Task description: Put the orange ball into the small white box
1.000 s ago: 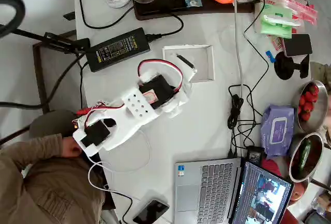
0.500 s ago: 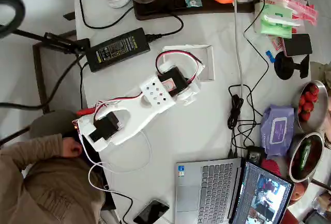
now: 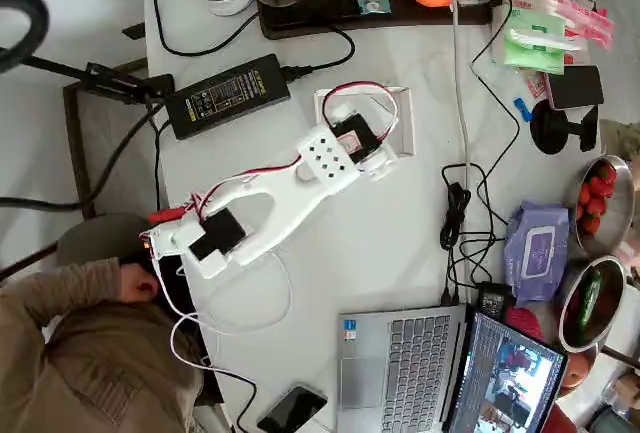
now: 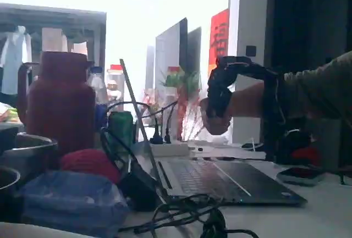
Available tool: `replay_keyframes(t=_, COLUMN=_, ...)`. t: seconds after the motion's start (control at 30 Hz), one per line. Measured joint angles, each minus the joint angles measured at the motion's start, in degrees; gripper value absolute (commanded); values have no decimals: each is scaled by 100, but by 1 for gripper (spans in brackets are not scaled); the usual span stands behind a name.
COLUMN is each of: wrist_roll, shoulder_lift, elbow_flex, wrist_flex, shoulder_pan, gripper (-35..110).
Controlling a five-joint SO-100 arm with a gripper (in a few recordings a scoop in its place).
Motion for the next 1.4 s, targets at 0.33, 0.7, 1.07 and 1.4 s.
replay_keyframes(t=0.33, wrist_roll=0, shoulder_lift=-9, elbow_flex=0, wrist_flex=0, shoulder_pan=0, gripper=6)
replay_keyframes(t=0.7, wrist_roll=0, shoulder_lift=-9, elbow_flex=0, wrist_flex=18, shoulder_pan=0, gripper=30)
replay_keyframes(t=1.07, wrist_roll=18, shoulder_lift=-9, elbow_flex=0, wrist_flex=79, shoulder_pan=26, gripper=29)
replay_keyframes(t=1.4, wrist_roll=1028, shoulder_lift=53, elbow_flex=-9, wrist_flex=62, shoulder_pan=308, gripper=29)
